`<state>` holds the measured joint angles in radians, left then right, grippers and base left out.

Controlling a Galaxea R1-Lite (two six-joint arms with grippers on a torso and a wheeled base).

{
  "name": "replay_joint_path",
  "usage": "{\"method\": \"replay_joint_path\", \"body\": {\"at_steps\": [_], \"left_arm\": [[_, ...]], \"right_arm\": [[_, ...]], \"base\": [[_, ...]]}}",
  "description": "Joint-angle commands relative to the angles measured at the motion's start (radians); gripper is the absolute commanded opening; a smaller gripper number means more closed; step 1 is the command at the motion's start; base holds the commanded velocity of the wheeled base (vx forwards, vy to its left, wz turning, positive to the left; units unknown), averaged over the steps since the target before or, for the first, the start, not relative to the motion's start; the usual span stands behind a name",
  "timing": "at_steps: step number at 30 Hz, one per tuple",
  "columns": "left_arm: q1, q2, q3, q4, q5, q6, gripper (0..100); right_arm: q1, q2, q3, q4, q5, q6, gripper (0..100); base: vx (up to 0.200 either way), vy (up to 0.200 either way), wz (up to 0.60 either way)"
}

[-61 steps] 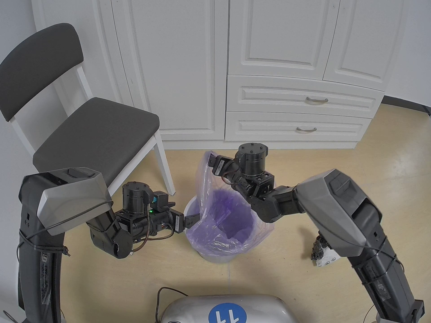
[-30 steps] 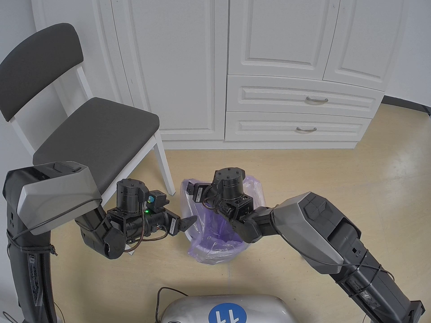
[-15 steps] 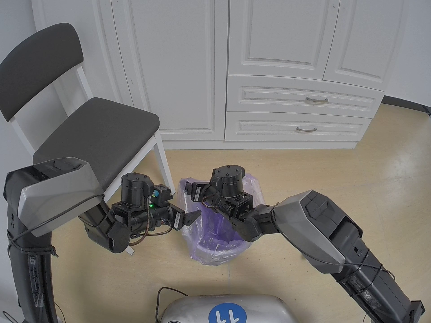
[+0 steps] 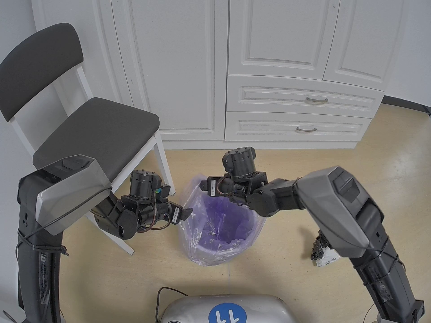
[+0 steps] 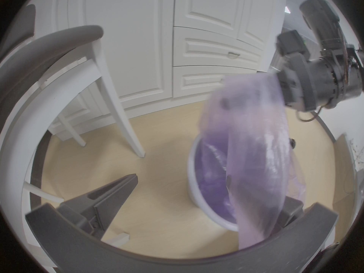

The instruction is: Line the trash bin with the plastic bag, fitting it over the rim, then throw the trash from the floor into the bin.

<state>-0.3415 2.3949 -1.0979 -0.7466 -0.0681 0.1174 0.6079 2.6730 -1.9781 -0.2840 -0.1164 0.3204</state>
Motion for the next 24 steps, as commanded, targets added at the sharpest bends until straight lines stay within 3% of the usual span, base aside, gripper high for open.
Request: {"method": "replay_joint_path", "body": {"at_steps": [1, 4, 8, 12, 14, 17, 23, 24], "left_arm": [[0.055, 0.029, -0.037, 0.012, 0.080, 0.002, 100], [0.076, 0.026, -0.039, 0.018, 0.096, 0.002, 100], [0.127, 0.009, -0.033, 0.044, 0.108, -0.002, 100], [0.145, 0.017, -0.039, 0.036, 0.099, -0.005, 100], [0.148, 0.024, -0.050, 0.035, 0.096, -0.038, 100], [0.142, 0.040, -0.073, 0.030, 0.093, -0.102, 100], [0.119, 0.036, -0.048, 0.015, 0.079, -0.107, 100], [0.111, 0.023, -0.019, 0.012, 0.036, -0.104, 100]], "right_arm": [[-0.111, -0.194, 0.177, 0.128, 0.098, -0.101, 100], [-0.134, -0.222, 0.254, 0.086, 0.132, -0.116, 100], [-0.191, -0.211, 0.404, -0.093, 0.132, -0.152, 100], [-0.218, -0.173, 0.440, -0.208, 0.129, -0.126, 100], [-0.231, -0.147, 0.467, -0.299, 0.124, -0.063, 100], [-0.240, -0.116, 0.475, -0.340, 0.124, -0.009, 100], [-0.247, -0.031, 0.440, -0.343, 0.123, 0.017, 100], [-0.247, -0.012, 0.421, -0.343, 0.121, 0.017, 100]], "base": [[0.000, 0.000, 0.00], [0.000, 0.000, 0.00], [0.000, 0.000, 0.00], [0.000, 0.000, 0.00], [0.000, 0.000, 0.00], [0.000, 0.000, 0.00], [0.000, 0.000, 0.00], [0.000, 0.000, 0.00]]}}
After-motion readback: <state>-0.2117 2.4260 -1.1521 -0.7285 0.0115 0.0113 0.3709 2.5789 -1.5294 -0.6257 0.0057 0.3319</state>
